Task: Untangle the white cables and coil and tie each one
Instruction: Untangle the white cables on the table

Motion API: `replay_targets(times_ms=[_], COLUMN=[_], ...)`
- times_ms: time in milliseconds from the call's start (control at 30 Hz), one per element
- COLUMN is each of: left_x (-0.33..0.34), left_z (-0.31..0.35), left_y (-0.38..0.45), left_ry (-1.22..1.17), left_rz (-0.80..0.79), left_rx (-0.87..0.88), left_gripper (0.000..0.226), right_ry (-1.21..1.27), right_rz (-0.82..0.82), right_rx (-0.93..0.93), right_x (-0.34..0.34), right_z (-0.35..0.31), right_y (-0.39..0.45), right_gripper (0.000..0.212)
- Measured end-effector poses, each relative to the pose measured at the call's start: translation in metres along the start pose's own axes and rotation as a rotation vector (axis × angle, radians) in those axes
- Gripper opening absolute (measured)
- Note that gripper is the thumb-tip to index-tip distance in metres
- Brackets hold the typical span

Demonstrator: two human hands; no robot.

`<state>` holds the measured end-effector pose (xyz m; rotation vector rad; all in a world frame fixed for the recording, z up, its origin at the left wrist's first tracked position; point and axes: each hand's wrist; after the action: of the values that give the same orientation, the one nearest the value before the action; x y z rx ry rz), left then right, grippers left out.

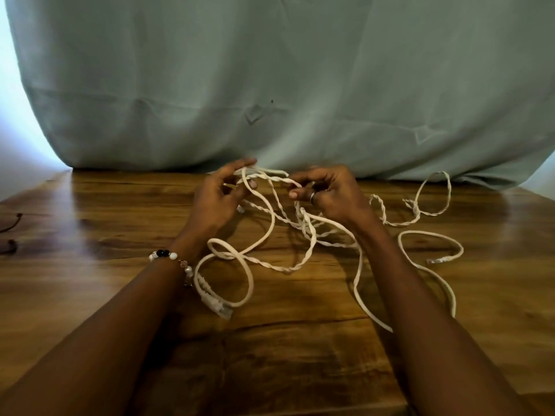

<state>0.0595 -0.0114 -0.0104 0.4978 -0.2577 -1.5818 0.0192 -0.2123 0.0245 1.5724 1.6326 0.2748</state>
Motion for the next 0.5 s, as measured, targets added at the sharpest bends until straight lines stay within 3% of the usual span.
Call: replay_targets(times_ms=[167, 333, 433, 500], left_x=[0.003, -0.001, -0.002, -0.005], left_z=[0.005, 0.004, -0.001, 0.004], left_y=[-0.001, 0.005, 0.007, 0.005], left_ry=[0.023, 0.473, 0.681, 0.558], left_rz=[0.149, 0.246, 0.28, 0.235], left_rx=[0.078, 0.306, 0.275, 0.135], left_gripper=[0.024, 0.039, 0.04, 0.032], right_ry=[-0.179, -0.386, -0.275, -0.171], right_rz=[0.033, 0.148, 0.283, 0.388], right_rx=[0.031, 0.014, 0.012, 0.048], right_x=[0.004, 0.002, -0.003, -0.009], right_z=[0.007, 0.017, 0.018, 0.023], right_y=[0.0, -0.001, 0.004, 0.006], right_gripper=[0.025, 0.022, 0.026, 0.031])
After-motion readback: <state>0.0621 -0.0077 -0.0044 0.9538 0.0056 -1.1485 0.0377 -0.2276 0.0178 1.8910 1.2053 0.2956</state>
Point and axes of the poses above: each hand's wrist, its own y-axis towards the middle knuckle, its own x-axis out of the palm, z = x × y, and after that the axes turned 8 degrees about -x, right-handed
